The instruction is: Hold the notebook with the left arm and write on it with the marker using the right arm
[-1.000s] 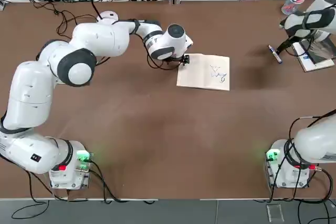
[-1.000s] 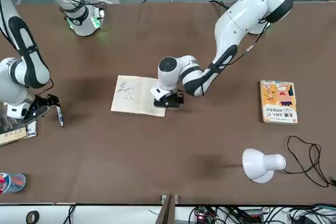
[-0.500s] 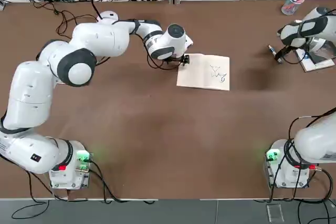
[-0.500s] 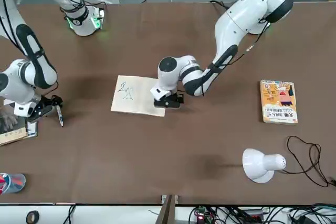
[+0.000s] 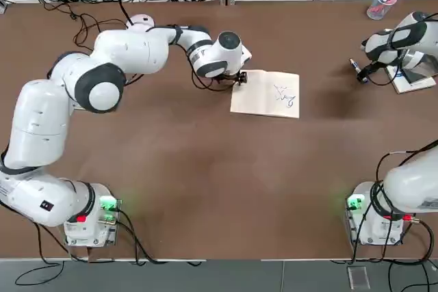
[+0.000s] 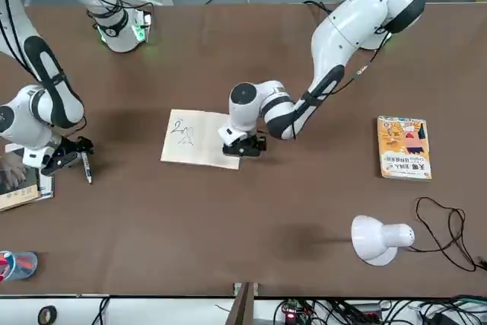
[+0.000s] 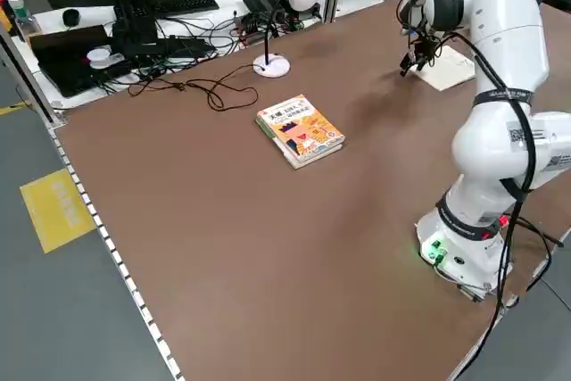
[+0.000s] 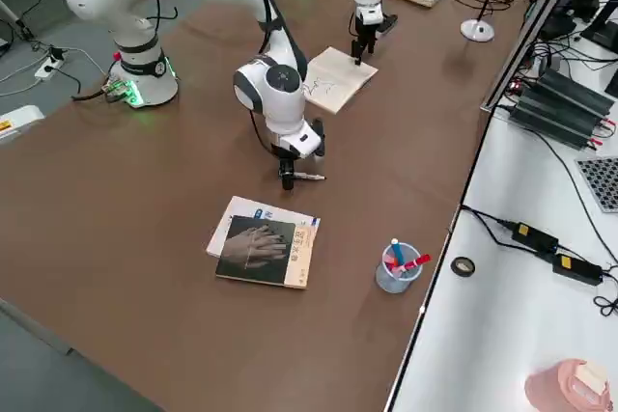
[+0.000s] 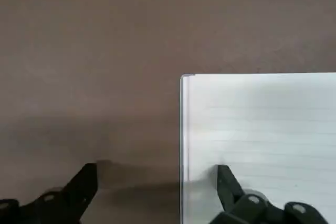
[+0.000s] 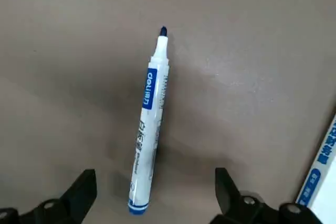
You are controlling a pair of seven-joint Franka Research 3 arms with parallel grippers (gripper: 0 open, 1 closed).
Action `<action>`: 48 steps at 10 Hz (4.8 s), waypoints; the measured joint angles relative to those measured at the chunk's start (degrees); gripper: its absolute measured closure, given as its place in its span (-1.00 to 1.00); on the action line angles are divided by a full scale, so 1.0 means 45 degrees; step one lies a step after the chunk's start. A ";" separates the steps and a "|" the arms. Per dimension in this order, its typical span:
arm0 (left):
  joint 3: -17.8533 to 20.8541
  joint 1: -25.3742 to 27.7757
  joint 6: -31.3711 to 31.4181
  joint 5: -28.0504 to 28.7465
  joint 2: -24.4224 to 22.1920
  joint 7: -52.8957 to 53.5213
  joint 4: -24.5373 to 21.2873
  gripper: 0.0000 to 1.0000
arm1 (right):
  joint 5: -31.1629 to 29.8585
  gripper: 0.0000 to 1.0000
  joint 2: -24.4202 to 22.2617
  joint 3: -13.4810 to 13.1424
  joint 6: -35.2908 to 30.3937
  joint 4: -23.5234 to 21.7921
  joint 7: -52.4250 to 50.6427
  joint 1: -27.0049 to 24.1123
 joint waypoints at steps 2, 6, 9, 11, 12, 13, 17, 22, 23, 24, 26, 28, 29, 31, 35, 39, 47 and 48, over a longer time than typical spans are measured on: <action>0.0000 0.0000 0.0000 0.0000 0.0000 0.0001 0.0000 -1.00 | 0.0012 -0.98 0.0019 0.0002 0.0167 -0.0078 0.0009 0.0000; 0.0001 0.0000 0.0000 0.0000 0.0000 0.0001 0.0000 -1.00 | 0.0035 -0.97 0.0076 0.0042 0.0195 -0.0097 0.0208 0.0021; 0.0002 0.0000 0.0001 0.0000 0.0000 0.0002 0.0000 -1.00 | 0.0040 -0.92 0.0078 0.0062 0.0202 -0.0097 0.0424 0.0034; 0.0002 0.0000 0.0000 0.0000 0.0000 0.0002 0.0000 -1.00 | 0.0041 -0.82 0.0086 0.0085 0.0213 -0.0098 0.0478 0.0033; 0.0002 0.0000 0.0001 0.0000 0.0000 0.0002 0.0000 -1.00 | 0.0042 -0.82 0.0098 0.0125 0.0223 -0.0098 0.0484 0.0034; 0.0003 0.0000 0.0001 0.0000 0.0000 0.0002 0.0000 -1.00 | 0.0043 -0.77 0.0108 0.0171 0.0249 -0.0098 0.0502 0.0035; 0.0003 0.0000 0.0001 0.0000 0.0000 0.0002 0.0001 -1.00 | 0.0045 -0.62 0.0113 0.0236 0.0299 -0.0096 0.0552 0.0035; 0.0008 -0.0001 0.0001 0.0000 0.0000 0.0002 0.0001 -1.00 | 0.0045 0.45 0.0103 0.0247 0.0411 0.0022 0.0678 -0.0199; 0.0014 0.0000 0.0001 0.0000 0.0000 0.0002 0.0004 -1.00 | 0.0052 0.60 0.0102 0.0302 0.0412 0.0032 0.0758 -0.0283; 0.0017 0.0000 0.0001 0.0000 0.0000 0.0002 0.0005 -1.00 | 0.0052 0.67 0.0100 0.0354 0.0407 0.0032 0.0846 -0.0342; 0.0018 0.0000 0.0001 0.0000 0.0000 0.0002 0.0005 -1.00 | 0.0052 0.66 0.0099 0.0409 0.0408 0.0034 0.0978 -0.0405; 0.0019 0.0000 0.0001 0.0000 0.0000 0.0002 0.0005 -1.00 | 0.0057 0.66 0.0100 0.0437 0.0407 0.0039 0.1375 -0.0431; 0.0019 0.0000 0.0001 0.0000 0.0000 0.0002 0.0005 -1.00 | 0.0059 0.66 0.0101 0.0459 0.0376 0.0052 0.1905 -0.0430; 0.0019 0.0000 0.0001 0.0000 0.0000 0.0002 0.0006 -1.00 | 0.0059 0.66 0.0103 0.0592 -0.0205 0.0251 0.3266 -0.0324; 0.0020 0.0000 0.0001 0.0000 0.0000 0.0002 0.0006 -1.00 | 0.0068 0.66 0.0087 0.0767 -0.3425 0.1803 0.5494 0.0257; 0.0021 0.0000 0.0001 0.0000 0.0000 0.0002 0.0006 -1.00 | 0.0100 0.66 0.0045 0.0808 -0.5808 0.3158 0.8227 0.0889; 0.0022 -0.0001 0.0001 0.0000 0.0000 0.0002 0.0006 -1.00 | 0.4126 0.66 -0.0203 0.0919 -0.9599 0.4872 1.3229 0.2850; 0.0022 -0.0001 0.0001 0.0000 0.0000 0.0002 0.0007 -1.00 | 0.4985 0.66 -0.0224 0.0908 -1.0026 0.4871 1.3342 0.2852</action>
